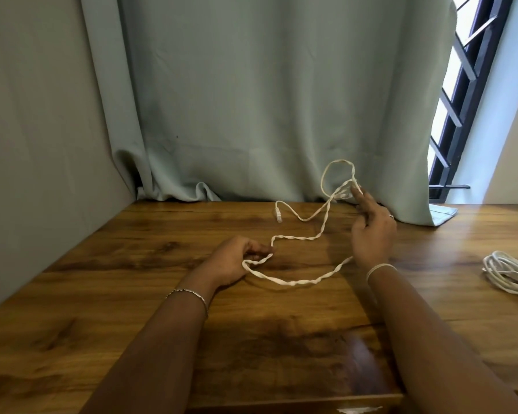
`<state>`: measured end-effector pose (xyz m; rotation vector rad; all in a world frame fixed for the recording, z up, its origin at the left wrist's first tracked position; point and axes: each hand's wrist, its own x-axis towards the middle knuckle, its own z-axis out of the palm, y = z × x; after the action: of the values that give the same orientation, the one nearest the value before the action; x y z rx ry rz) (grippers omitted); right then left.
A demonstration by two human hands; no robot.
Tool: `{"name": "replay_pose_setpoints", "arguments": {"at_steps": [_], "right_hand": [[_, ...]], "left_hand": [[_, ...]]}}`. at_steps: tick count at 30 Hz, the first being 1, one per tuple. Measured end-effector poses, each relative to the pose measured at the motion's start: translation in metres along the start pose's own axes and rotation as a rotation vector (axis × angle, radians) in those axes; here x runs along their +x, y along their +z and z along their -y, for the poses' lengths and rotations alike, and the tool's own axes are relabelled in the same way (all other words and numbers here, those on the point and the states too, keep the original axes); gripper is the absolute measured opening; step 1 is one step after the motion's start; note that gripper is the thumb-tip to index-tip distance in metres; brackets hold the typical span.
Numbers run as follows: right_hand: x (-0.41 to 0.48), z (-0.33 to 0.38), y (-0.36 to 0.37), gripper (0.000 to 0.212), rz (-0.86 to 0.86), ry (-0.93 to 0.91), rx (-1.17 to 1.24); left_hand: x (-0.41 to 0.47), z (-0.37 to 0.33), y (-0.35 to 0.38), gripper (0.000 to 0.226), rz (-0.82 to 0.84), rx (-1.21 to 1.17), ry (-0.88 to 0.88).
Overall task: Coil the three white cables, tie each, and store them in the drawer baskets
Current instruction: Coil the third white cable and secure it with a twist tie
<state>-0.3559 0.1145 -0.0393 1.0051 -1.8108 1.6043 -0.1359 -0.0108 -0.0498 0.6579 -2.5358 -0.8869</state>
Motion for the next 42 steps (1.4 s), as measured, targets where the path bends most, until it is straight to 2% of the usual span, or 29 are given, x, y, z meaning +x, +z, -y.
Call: {"name": "replay_pose_setpoints", "arguments": {"at_steps": [4,8,10,12,13,17,22,26,29,33,36,37,40,42], "right_hand": [[0.008,0.007,0.000,0.047,0.199,0.320,0.449],[0.006,0.007,0.001,0.035,0.396,0.396,0.664],[0.005,0.007,0.002,0.033,0.472,0.416,0.716],[0.004,0.007,0.002,0.032,0.502,0.408,0.728],[0.004,0.008,0.002,0.032,0.497,0.405,0.725],[0.004,0.008,0.001,0.034,0.484,0.411,0.722],[0.004,0.011,0.000,0.031,0.481,0.441,0.748],[0.003,0.015,0.001,0.031,0.487,0.452,0.759],[0.000,0.014,0.005,0.031,0.515,0.446,0.751],[-0.001,0.012,0.009,0.031,0.542,0.451,0.766],[-0.003,0.013,0.011,0.033,0.552,0.463,0.756],[-0.003,0.013,0.012,0.032,0.546,0.460,0.735],[-0.006,0.018,0.016,0.018,0.515,0.381,0.613],[-0.009,0.022,0.019,0.019,0.492,0.241,0.473]], "left_hand": [[-0.001,-0.003,0.004,0.047,-0.053,0.227,0.042],[0.006,-0.003,0.014,0.048,-0.094,0.424,0.088],[0.008,-0.003,0.019,0.055,-0.071,0.446,0.120],[0.009,-0.004,0.020,0.049,-0.100,0.410,0.124],[0.010,-0.003,0.019,0.046,-0.130,0.327,0.108],[0.013,-0.003,0.012,0.040,-0.247,-0.274,0.044],[0.013,-0.013,0.005,0.021,-0.396,-0.592,-0.064],[0.014,-0.010,-0.003,0.022,-0.458,-0.868,-0.183],[0.014,-0.013,-0.004,0.020,-0.445,-0.975,-0.231],[0.020,-0.010,0.004,0.036,-0.537,-0.980,-0.324],[0.020,-0.014,0.004,0.021,-0.553,-0.931,-0.344],[0.019,-0.017,0.004,0.022,-0.563,-0.943,-0.319],[0.017,-0.028,0.000,0.027,-0.587,-1.162,-0.196],[0.016,-0.031,-0.003,0.027,-0.554,-1.368,-0.130]]}}
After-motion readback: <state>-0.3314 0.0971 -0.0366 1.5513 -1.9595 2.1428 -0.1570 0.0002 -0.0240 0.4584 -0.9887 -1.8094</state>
